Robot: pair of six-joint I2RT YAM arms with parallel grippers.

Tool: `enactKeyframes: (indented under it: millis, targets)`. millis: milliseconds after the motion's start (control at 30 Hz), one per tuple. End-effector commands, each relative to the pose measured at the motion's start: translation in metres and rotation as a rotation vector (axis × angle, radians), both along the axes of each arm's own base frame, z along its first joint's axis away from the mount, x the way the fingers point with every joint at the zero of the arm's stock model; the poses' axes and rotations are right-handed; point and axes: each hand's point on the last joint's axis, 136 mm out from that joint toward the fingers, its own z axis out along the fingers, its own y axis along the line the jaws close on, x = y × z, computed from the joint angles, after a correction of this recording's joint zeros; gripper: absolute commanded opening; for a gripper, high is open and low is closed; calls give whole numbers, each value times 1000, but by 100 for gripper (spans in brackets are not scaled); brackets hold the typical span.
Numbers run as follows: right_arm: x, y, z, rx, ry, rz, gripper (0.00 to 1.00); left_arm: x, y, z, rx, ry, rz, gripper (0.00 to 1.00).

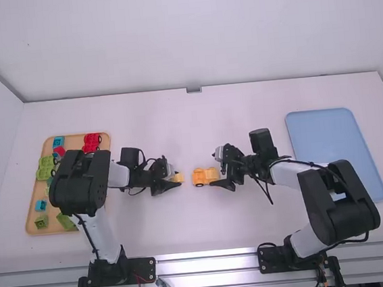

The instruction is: Assemble lego blocks to make yellow taxi

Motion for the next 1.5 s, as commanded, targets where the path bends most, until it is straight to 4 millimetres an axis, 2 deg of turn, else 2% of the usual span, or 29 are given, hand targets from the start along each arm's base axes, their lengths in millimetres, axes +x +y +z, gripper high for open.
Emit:
enactKeyframes:
  millis: [0, 67, 133, 167, 200, 300, 333, 467, 567, 700, 833, 1100, 1200, 1333, 1467]
  targets:
    - [7, 2, 8, 15, -15, 3, 99, -12, -2, -8, -7, 36, -14, 39]
    - [6, 1, 7, 9, -11, 0, 99, -12, 0, -9, 2, 37, -9, 35]
    - [7, -1, 3, -8, 1, -12, 99, -9, 3, -12, 23, 32, 4, 24]
    - [7, -1, 0, -12, 7, -13, 99, -9, 4, -13, 30, 30, 6, 8]
    - [6, -1, -2, -14, 11, -12, 99, -8, 4, -14, 35, 30, 8, 2]
    - [3, 1, -13, -23, 40, -4, 99, -8, 4, -13, 36, 29, 10, 3]
    - [4, 1, -19, -24, 50, -4, 99, -8, 4, -14, 37, 29, 9, 9]
    - [7, 2, -34, -23, 59, -2, 99, -5, 3, -11, 27, 12, 6, 18]
    - [7, 6, -47, -23, 61, 8, 99, -2, -2, 4, -28, 9, 11, 20]
    - [11, 8, -57, -18, 39, 11, 99, 5, -4, 20, -39, -2, 33, 22]
    - [17, 10, -69, -8, 11, 13, 99, 4, -11, 38, -49, -35, 9, 22]
    - [14, 21, -70, 85, 9, 106, 100, -9, -34, 58, -122, -65, -85, 20]
    - [17, 21, -71, 83, 7, 103, 93, -12, -40, 56, -121, -63, -105, 20]
    - [19, 20, -77, 62, 13, 89, 80, -18, -49, 55, -118, -68, -135, 22]
    - [15, 18, -81, 52, 34, 86, 74, -21, -59, 55, -122, -89, -167, 21]
